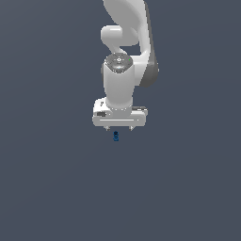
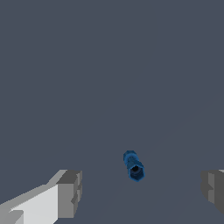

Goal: Pick up the object and move it to a goal position.

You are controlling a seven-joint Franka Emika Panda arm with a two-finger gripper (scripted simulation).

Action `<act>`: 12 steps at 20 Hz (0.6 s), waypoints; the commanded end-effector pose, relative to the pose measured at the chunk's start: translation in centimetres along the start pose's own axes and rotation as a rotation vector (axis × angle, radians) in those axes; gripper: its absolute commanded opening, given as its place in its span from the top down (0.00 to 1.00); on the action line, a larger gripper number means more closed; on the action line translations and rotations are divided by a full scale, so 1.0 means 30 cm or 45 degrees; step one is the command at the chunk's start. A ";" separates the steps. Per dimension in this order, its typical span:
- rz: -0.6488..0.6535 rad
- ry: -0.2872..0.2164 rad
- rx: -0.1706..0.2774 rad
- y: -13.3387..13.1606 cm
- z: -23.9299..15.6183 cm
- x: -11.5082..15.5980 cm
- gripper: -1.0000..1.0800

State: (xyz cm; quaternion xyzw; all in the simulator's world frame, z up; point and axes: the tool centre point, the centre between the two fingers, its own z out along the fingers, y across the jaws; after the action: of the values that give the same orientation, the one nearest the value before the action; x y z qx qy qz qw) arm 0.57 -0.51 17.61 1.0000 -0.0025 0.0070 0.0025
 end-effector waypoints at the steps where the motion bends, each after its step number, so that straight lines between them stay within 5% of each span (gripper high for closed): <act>1: 0.000 0.000 0.000 0.000 0.000 0.000 0.04; 12: 0.002 0.041 -0.035 0.044 -0.042 0.023 0.04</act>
State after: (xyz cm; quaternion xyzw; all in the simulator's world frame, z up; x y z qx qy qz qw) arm 1.19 -1.70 18.77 0.9997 -0.0032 0.0214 0.0148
